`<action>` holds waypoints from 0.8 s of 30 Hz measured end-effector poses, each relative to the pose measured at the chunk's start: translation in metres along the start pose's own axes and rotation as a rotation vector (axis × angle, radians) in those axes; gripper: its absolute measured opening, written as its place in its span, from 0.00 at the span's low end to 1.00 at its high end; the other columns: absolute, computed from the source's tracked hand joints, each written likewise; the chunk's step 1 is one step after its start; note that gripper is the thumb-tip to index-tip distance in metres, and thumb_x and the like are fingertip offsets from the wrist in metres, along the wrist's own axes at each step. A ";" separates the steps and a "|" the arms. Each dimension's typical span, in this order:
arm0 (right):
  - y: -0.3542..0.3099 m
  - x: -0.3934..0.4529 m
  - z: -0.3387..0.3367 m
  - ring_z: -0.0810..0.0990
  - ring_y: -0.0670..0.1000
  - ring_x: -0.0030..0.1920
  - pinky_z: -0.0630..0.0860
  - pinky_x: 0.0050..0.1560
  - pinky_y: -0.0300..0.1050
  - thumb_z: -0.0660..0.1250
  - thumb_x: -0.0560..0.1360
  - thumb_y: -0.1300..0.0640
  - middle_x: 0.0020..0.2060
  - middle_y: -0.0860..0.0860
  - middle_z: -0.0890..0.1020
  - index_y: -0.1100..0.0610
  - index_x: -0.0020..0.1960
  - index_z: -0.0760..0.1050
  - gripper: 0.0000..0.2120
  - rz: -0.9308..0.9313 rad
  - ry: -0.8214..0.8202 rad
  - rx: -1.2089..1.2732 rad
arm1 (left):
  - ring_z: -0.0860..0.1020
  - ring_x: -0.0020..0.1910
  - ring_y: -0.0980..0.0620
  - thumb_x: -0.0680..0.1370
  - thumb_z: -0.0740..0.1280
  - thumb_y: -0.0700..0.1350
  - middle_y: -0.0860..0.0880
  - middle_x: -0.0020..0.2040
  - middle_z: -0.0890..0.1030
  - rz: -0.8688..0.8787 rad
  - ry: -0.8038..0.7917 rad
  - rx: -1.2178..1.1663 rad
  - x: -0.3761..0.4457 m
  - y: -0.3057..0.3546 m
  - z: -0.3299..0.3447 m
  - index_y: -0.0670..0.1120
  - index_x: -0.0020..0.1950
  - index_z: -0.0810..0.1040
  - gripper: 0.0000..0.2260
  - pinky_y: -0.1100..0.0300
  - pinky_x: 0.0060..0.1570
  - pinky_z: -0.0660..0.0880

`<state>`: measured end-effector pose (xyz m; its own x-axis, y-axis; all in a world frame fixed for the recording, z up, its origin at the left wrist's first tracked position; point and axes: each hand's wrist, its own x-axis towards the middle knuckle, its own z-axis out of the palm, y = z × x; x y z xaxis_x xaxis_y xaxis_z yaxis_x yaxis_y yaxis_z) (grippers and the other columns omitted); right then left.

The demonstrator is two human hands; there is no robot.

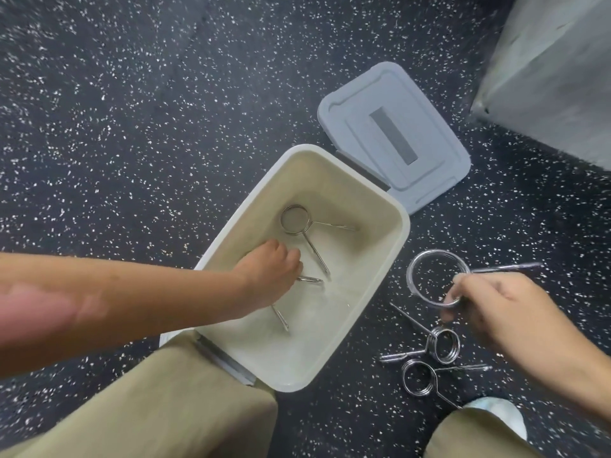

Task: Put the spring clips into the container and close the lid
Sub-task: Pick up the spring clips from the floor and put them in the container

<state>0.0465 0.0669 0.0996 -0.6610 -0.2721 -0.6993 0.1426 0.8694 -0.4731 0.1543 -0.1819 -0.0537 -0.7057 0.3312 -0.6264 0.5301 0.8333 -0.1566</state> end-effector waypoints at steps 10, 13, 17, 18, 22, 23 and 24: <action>-0.053 0.020 0.010 0.80 0.53 0.29 0.77 0.38 0.51 0.55 0.82 0.57 0.26 0.56 0.83 0.63 0.42 0.80 0.19 0.011 -0.237 0.101 | 0.78 0.45 0.45 0.79 0.60 0.40 0.44 0.52 0.76 -0.091 0.067 -0.188 -0.018 -0.007 -0.008 0.43 0.57 0.73 0.07 0.53 0.39 0.62; -0.077 0.029 0.024 0.85 0.54 0.34 0.83 0.45 0.51 0.53 0.82 0.56 0.32 0.59 0.86 0.66 0.46 0.79 0.20 0.052 -0.293 0.125 | 0.78 0.36 0.45 0.78 0.66 0.48 0.47 0.42 0.77 -0.121 0.224 -0.313 -0.036 -0.010 -0.009 0.46 0.48 0.75 0.06 0.54 0.33 0.63; -0.101 0.048 0.051 0.86 0.60 0.40 0.83 0.52 0.59 0.51 0.82 0.54 0.35 0.62 0.86 0.65 0.47 0.77 0.21 0.090 -0.322 0.176 | 0.77 0.28 0.43 0.72 0.73 0.52 0.48 0.32 0.77 -0.137 0.393 -0.475 -0.059 -0.009 -0.010 0.46 0.39 0.75 0.12 0.55 0.28 0.67; -0.107 0.052 0.058 0.85 0.61 0.40 0.83 0.52 0.59 0.51 0.82 0.54 0.36 0.63 0.86 0.64 0.46 0.77 0.20 0.096 -0.319 0.176 | 0.77 0.28 0.43 0.72 0.73 0.52 0.48 0.31 0.77 -0.138 0.416 -0.498 -0.064 -0.008 -0.013 0.46 0.38 0.75 0.12 0.55 0.28 0.66; -0.123 0.068 0.085 0.81 0.57 0.36 0.83 0.48 0.57 0.50 0.81 0.54 0.41 0.67 0.86 0.65 0.46 0.76 0.19 0.134 -0.279 0.201 | 0.75 0.27 0.44 0.75 0.66 0.53 0.50 0.30 0.76 -0.157 0.483 -0.560 -0.083 -0.007 -0.019 0.47 0.38 0.73 0.12 0.54 0.26 0.66; -0.126 0.073 0.090 0.80 0.57 0.36 0.83 0.47 0.55 0.50 0.81 0.54 0.42 0.68 0.86 0.65 0.47 0.75 0.19 0.147 -0.267 0.204 | 0.75 0.27 0.45 0.76 0.65 0.53 0.50 0.30 0.75 -0.155 0.495 -0.576 -0.086 -0.008 -0.020 0.47 0.38 0.72 0.12 0.54 0.26 0.65; -0.128 0.078 0.095 0.80 0.57 0.36 0.82 0.45 0.54 0.49 0.81 0.54 0.43 0.68 0.85 0.65 0.48 0.75 0.20 0.161 -0.253 0.202 | 0.74 0.27 0.45 0.76 0.64 0.53 0.50 0.30 0.75 -0.148 0.505 -0.586 -0.089 -0.008 -0.021 0.47 0.37 0.71 0.12 0.54 0.27 0.65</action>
<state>0.0465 -0.1046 0.0542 -0.4187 -0.2538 -0.8719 0.3892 0.8173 -0.4248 0.2029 -0.2086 0.0193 -0.9523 0.2424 -0.1852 0.1789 0.9355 0.3049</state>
